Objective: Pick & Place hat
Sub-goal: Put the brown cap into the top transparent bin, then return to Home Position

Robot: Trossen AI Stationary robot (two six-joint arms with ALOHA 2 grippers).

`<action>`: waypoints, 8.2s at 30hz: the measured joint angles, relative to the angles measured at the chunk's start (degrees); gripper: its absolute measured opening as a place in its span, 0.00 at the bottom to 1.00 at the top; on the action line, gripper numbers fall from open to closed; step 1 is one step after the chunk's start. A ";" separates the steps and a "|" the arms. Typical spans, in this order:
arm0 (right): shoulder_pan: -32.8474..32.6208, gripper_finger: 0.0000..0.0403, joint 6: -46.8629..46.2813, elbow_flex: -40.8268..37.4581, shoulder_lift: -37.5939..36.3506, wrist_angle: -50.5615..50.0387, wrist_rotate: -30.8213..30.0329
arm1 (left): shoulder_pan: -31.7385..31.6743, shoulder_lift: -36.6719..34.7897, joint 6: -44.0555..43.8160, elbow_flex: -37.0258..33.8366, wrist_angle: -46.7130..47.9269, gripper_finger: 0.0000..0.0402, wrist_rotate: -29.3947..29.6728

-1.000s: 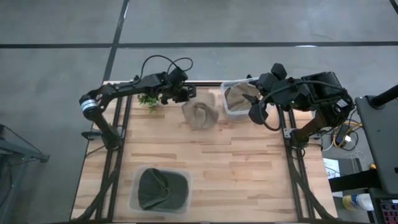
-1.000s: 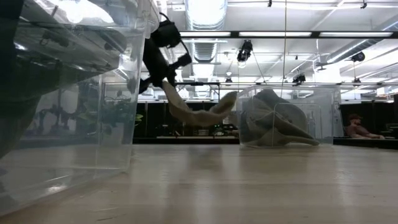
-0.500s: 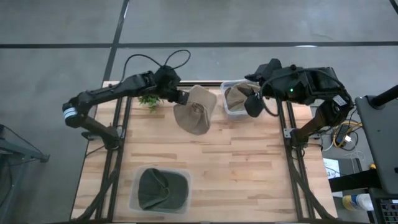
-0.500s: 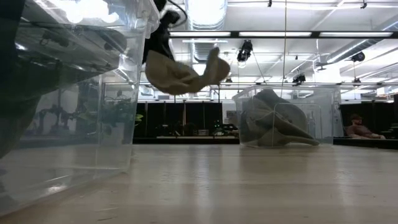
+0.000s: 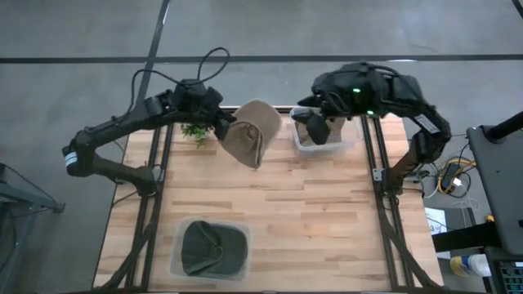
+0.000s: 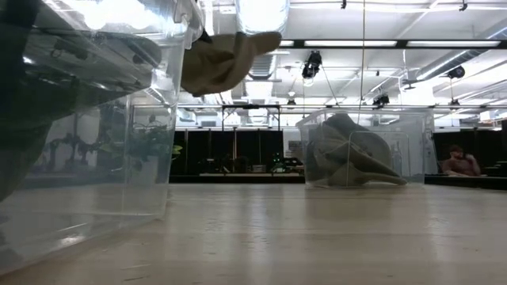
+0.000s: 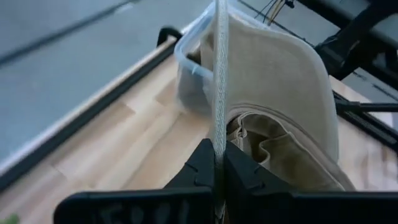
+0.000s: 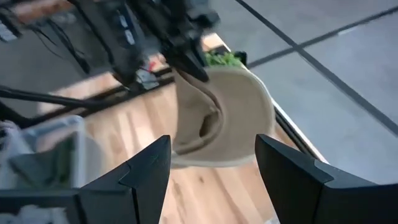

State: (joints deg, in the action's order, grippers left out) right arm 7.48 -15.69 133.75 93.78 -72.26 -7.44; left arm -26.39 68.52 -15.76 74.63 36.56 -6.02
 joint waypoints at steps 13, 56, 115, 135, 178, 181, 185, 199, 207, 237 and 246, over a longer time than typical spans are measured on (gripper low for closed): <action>2.90 0.53 5.44 -0.04 7.69 4.35 -4.48 | 0.51 -3.94 11.32 2.62 -0.16 0.02 6.31; 8.71 0.30 8.06 -0.04 7.80 13.91 3.87 | 8.11 -4.53 22.02 2.71 -15.08 0.02 11.96; 18.81 0.02 -10.93 -8.65 -6.34 -4.96 -2.61 | 7.38 -6.08 9.60 9.44 -15.98 0.35 14.82; 19.37 0.02 -20.18 -59.84 -39.28 25.46 4.48 | 7.37 -6.08 11.05 9.42 -19.21 0.35 15.13; 42.97 0.35 -17.67 -89.71 -39.65 41.57 13.34 | 7.37 -5.97 9.51 9.33 -18.60 0.35 15.13; 43.06 0.47 -17.48 -87.97 -40.06 37.41 13.29 | 7.36 -5.95 9.50 9.33 -17.75 0.35 15.13; 43.13 0.60 -15.03 -83.82 -41.85 28.02 13.28 | 7.36 -5.93 9.22 9.30 -16.89 0.35 15.13; 38.24 0.68 -15.41 -72.04 -46.57 24.80 19.68 | 7.35 -5.93 9.26 4.10 -17.43 0.35 15.13; 24.64 0.36 -18.27 -77.84 -45.56 48.12 22.64 | 7.35 -5.95 6.71 1.96 -17.01 0.26 14.07; 11.56 0.02 8.49 -89.00 -47.55 61.55 22.50 | 7.50 -22.31 5.44 -26.88 -19.93 0.00 13.80; 11.53 0.02 3.68 -103.64 -61.74 71.95 22.47 | 7.50 -35.09 1.12 -37.16 -23.44 0.00 13.82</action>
State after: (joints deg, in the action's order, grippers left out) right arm 19.02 -12.02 30.11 32.04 -0.31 15.03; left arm -18.90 33.42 -14.64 37.47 13.12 7.79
